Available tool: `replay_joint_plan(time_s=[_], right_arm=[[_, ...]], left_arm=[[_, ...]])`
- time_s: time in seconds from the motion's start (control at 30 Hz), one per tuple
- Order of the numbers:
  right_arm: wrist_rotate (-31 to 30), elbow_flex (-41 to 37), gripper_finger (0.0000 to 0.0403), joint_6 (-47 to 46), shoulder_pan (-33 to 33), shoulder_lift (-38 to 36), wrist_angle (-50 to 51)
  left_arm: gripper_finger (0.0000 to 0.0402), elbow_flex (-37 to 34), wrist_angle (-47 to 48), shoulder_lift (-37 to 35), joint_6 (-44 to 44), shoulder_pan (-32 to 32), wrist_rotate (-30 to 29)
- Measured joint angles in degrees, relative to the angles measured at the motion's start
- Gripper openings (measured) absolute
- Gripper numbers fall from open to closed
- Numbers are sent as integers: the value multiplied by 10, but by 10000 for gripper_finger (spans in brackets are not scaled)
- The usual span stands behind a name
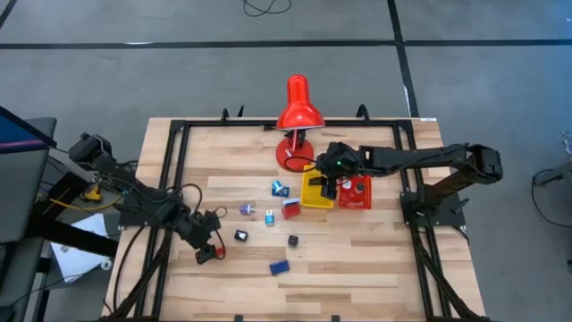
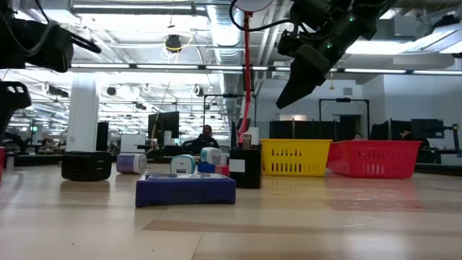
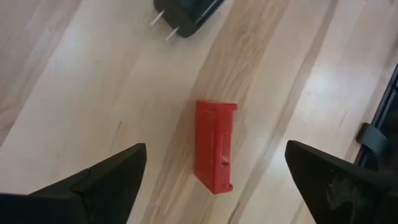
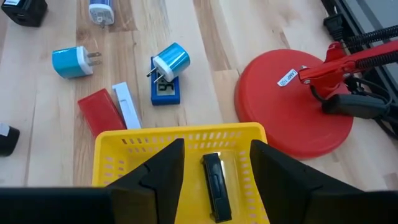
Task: Pick & Place Office items
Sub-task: Put the bottom red digital clock into the yellow bin
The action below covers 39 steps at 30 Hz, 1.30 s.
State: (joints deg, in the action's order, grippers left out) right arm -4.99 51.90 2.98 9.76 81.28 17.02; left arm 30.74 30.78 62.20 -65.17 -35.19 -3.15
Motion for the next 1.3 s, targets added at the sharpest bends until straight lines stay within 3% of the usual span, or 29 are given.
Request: replay_joint_plan(time_s=[0.7, 1.13, 1.3], right_arm=[[1, 0, 176, -11, 21, 0, -1], [2, 0, 176, -11, 19, 0, 1], [2, 0, 176, -11, 19, 0, 1]], left_arm=[[342, 40, 14, 192, -13, -54, 1], [341, 30, 12, 136, 0, -35, -9], [315, 30, 11, 143, 4, -32, -16]])
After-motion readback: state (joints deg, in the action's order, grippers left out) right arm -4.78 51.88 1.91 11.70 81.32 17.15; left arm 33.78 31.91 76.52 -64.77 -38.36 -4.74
